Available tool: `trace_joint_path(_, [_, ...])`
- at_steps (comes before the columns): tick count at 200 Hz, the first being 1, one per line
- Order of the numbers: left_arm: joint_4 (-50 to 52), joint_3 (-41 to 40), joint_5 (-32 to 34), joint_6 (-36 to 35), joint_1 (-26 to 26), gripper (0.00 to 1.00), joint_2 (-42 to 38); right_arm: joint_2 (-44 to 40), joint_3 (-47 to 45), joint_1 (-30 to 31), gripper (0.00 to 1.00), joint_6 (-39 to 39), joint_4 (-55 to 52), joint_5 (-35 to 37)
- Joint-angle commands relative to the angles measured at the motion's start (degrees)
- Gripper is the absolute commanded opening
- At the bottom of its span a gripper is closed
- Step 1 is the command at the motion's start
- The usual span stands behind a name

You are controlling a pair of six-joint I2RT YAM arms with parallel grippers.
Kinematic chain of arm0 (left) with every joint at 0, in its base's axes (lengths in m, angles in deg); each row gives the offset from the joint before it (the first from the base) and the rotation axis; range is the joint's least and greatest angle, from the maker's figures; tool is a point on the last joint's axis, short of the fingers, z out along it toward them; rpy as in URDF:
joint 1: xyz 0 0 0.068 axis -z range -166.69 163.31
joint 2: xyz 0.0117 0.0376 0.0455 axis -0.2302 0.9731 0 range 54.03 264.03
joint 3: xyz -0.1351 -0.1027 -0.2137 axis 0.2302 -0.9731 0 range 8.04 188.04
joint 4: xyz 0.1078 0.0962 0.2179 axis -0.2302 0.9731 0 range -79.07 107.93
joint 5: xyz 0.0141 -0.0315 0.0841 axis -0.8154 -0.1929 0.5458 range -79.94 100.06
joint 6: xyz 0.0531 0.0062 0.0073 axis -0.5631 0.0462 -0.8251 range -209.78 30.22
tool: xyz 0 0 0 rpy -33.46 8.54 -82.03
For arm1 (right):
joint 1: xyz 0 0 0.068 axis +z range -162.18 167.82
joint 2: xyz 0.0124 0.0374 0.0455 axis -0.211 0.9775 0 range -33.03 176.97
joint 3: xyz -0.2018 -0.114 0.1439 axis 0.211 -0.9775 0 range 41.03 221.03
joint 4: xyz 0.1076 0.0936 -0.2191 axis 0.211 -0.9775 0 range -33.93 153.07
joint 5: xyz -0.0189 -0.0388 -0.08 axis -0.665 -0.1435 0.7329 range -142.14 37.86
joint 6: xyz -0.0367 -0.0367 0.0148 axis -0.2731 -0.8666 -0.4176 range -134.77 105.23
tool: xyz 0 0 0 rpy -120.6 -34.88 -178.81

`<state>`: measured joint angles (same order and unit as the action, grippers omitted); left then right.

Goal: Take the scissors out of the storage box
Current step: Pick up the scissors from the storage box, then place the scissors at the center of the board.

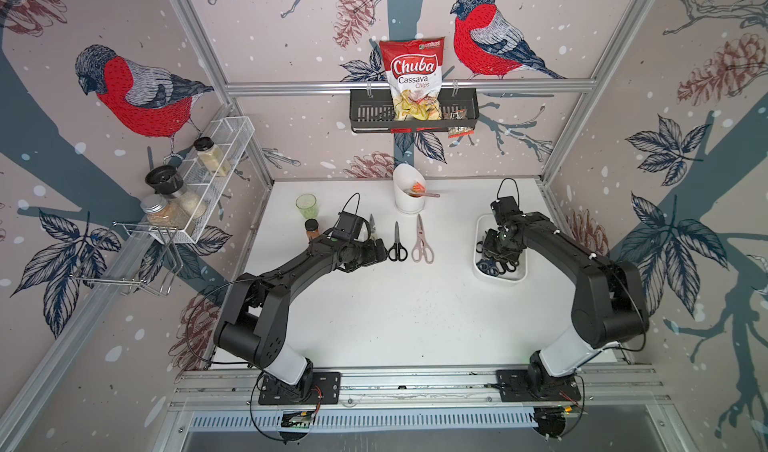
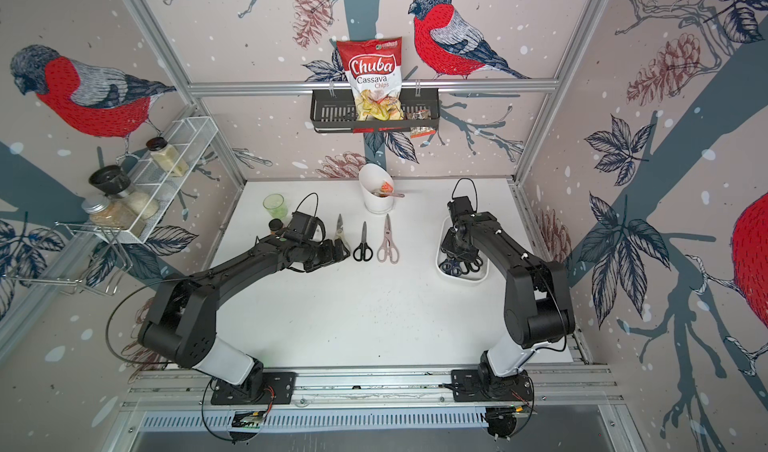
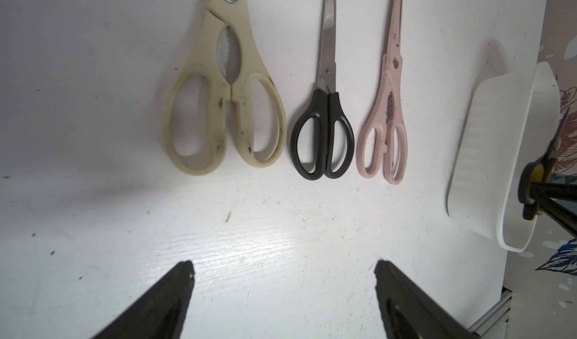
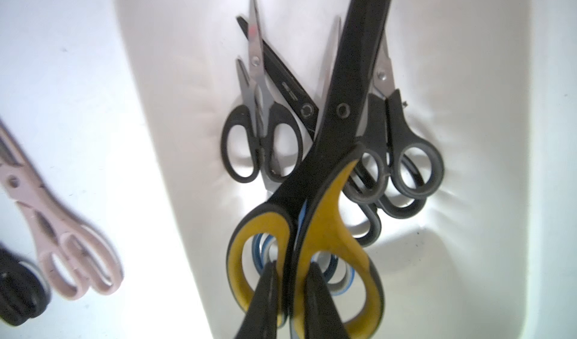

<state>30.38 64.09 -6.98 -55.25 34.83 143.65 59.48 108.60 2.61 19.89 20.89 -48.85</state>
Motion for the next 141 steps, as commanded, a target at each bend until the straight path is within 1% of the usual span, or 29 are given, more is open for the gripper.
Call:
trace_joint_path(1, [-2.0,0.4,-2.6,1.1,-1.5,0.94,0.3,-1.9,1.4,1.2,0.0,-3.1,-0.2,-1.5])
trace_joint_path(22, [-2.0,0.4,-3.1,1.3,-2.8,0.94,-0.1,-1.6,3.6,4.0,0.0,-5.0,-0.3,-3.0])
trace_joint_path(40, [-1.6,0.3,-2.8,1.2,-3.7,0.94,-1.0,-0.1,5.7,7.7,0.0,-6.4,0.1,-3.8])
trace_joint_path(64, [-0.7,-0.6,-1.7,1.0,-4.6,0.94,-3.1,3.4,9.0,13.1,0.0,-8.0,0.4,-4.5])
trace_joint_path(84, [0.1,-2.1,-0.8,1.0,-5.3,0.95,-5.5,7.3,11.5,16.3,0.0,-9.7,0.4,-5.7])
trace_joint_path(104, [0.6,-4.3,0.3,1.1,-6.2,0.95,-8.3,11.2,13.3,18.0,0.0,-12.3,0.8,-7.8])
trace_joint_path(117, [0.8,-5.8,0.7,1.2,-6.9,0.95,-10.3,13.1,13.5,18.1,0.0,-14.3,1.3,-8.6])
trace_joint_path(141, [1.5,-8.2,1.1,1.5,-8.0,0.95,-13.4,15.4,13.5,17.4,0.0,-18.0,2.0,-6.7])
